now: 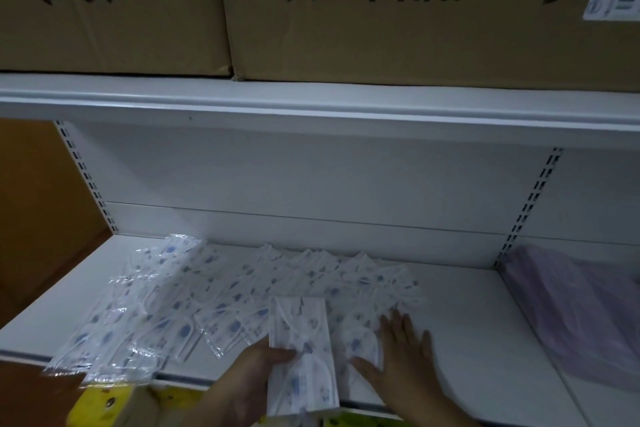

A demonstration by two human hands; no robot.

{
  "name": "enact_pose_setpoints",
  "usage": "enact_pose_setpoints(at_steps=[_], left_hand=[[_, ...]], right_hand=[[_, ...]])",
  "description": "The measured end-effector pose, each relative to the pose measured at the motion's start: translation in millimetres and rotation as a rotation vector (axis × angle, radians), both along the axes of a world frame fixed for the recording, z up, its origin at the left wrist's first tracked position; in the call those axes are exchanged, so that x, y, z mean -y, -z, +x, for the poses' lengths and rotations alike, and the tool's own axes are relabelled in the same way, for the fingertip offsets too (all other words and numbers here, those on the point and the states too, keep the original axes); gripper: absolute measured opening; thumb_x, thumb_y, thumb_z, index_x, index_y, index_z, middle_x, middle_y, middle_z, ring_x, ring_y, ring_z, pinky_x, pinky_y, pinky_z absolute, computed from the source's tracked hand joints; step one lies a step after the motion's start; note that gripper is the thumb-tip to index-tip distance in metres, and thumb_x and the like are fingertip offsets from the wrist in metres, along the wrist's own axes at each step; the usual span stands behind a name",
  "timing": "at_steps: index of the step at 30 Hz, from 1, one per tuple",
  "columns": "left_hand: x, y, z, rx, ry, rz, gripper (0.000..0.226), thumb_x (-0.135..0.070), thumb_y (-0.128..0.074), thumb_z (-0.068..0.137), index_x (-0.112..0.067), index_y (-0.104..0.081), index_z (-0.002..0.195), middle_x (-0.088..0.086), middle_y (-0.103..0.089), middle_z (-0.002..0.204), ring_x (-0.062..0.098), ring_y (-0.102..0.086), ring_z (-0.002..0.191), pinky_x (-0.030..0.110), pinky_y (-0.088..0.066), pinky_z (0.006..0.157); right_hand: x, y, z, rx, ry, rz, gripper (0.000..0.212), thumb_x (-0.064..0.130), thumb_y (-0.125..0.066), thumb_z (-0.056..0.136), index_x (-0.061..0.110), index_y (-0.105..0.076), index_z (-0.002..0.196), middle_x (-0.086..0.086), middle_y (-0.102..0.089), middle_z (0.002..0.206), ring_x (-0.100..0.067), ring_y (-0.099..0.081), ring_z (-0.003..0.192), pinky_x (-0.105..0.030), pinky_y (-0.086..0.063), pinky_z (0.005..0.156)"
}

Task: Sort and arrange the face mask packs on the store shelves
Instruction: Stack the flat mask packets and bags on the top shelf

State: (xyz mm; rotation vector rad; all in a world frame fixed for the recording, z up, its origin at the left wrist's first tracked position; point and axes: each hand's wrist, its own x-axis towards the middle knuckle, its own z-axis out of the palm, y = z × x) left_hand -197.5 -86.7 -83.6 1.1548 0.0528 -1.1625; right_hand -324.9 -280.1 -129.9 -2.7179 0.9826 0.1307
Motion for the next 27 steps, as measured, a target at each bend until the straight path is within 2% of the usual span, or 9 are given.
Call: enact_pose_setpoints(at_steps=[7,11,13,15,18,21,23,26,27], left_hand=[[0,-5,-2,-0.080,0.022,-0.004,0.041,0.005,-0.053,0.080,0.000,-0.059,0.120,0.031,-0.066,0.110,0.047,-0.066,0.092,0.050,-0.056,0.074],[1,-5,-1,-0.040,-0.014,0.018,0.040,0.006,-0.048,0.084,0.004,-0.058,0.122,0.032,-0.065,0.110,0.047,-0.062,0.101,0.049,-0.053,0.082],[4,-7,-1,-0.017,-0.010,0.024,0.038,0.005,-0.049,0.085,0.003,-0.059,0.122,0.031,-0.067,0.108,0.046,-0.066,0.094,0.047,-0.057,0.073],[7,-11,-3,-0.036,-0.006,0.011,0.034,-0.008,-0.054,0.088,0.003,-0.062,0.120,0.028,-0.069,0.106,0.042,-0.070,0.086,0.042,-0.059,0.065],[10,-12,-8,-0.093,0.050,-0.046,0.050,-0.038,-0.052,0.090,0.000,-0.066,0.119,0.026,-0.061,0.124,0.040,-0.061,0.113,0.047,-0.048,0.095],[7,-7,-10,-0.051,0.089,-0.139,0.034,-0.013,-0.059,0.087,0.000,-0.067,0.117,0.027,-0.058,0.128,0.041,-0.058,0.117,0.046,-0.047,0.099],[3,-1,-7,0.037,0.085,-0.123,0.040,0.010,-0.057,0.077,0.002,-0.068,0.114,0.029,-0.062,0.120,0.043,-0.062,0.108,0.045,-0.054,0.087],[-5,4,-5,0.096,0.041,-0.092,0.055,0.020,-0.056,0.067,0.005,-0.061,0.120,0.034,-0.062,0.116,0.048,-0.062,0.105,0.051,-0.048,0.095],[-9,4,-4,0.100,0.023,-0.078,0.058,0.019,-0.058,0.062,0.005,-0.062,0.118,0.035,-0.062,0.115,0.050,-0.062,0.102,0.052,-0.049,0.093]], right_hand=[[8,-4,-9,0.261,0.008,-0.036,0.063,0.063,-0.040,0.091,0.034,-0.029,0.145,0.011,-0.019,0.158,-0.006,-0.016,0.145,-0.029,-0.013,0.115],[9,-18,-12,0.622,0.118,0.139,0.056,0.047,-0.066,0.084,0.023,-0.054,0.133,0.004,-0.052,0.139,-0.013,-0.046,0.130,-0.019,-0.030,0.104],[2,-26,-11,0.665,0.039,0.184,0.062,0.049,-0.068,0.081,0.028,-0.049,0.136,0.014,-0.044,0.142,-0.004,-0.039,0.133,-0.012,-0.023,0.104],[-10,-32,-7,0.567,-0.204,0.171,0.067,0.057,-0.061,0.083,0.038,-0.036,0.142,0.029,-0.017,0.146,0.008,-0.017,0.136,-0.004,-0.006,0.106],[-26,-35,3,0.325,-0.562,0.101,0.074,0.064,-0.048,0.086,0.036,-0.019,0.149,0.032,0.015,0.142,0.006,0.013,0.140,-0.017,0.017,0.110],[-37,-33,8,0.163,-0.619,0.104,0.080,0.061,-0.044,0.089,0.030,-0.007,0.153,0.023,0.031,0.141,-0.003,0.032,0.134,-0.033,0.016,0.115],[-42,-31,8,0.133,-0.611,0.109,0.081,0.062,-0.044,0.088,0.031,-0.005,0.153,0.020,0.033,0.143,-0.006,0.034,0.133,-0.034,0.014,0.115],[-43,-24,8,0.283,-0.592,-0.187,0.076,0.068,-0.033,0.088,0.028,-0.022,0.151,0.015,0.014,0.154,-0.008,0.007,0.146,-0.030,0.008,0.115],[-42,-22,8,0.283,-0.520,-0.131,0.076,0.068,-0.031,0.089,0.026,-0.017,0.152,0.010,0.020,0.153,-0.010,0.006,0.147,-0.030,0.012,0.114]])
